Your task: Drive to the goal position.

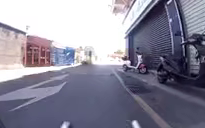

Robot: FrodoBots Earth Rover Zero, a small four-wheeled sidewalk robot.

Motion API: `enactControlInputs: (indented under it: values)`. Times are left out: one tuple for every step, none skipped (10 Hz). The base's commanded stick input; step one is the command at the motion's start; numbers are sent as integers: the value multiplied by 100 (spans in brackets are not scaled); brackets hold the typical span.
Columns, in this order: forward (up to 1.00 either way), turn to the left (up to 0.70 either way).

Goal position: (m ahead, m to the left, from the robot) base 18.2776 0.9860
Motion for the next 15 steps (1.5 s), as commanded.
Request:
enactControlInputs:
  values:
    - [45,0]
    - [45,0]
    - [45,0]
    - [45,0]
    - [45,0]
    - [45,0]
    - [45,0]
    - [45,0]
    - [45,0]
    - [45,0]
    - [45,0]
    - [45,0]
    - [45,0]
    - [45,0]
    - [45,0]
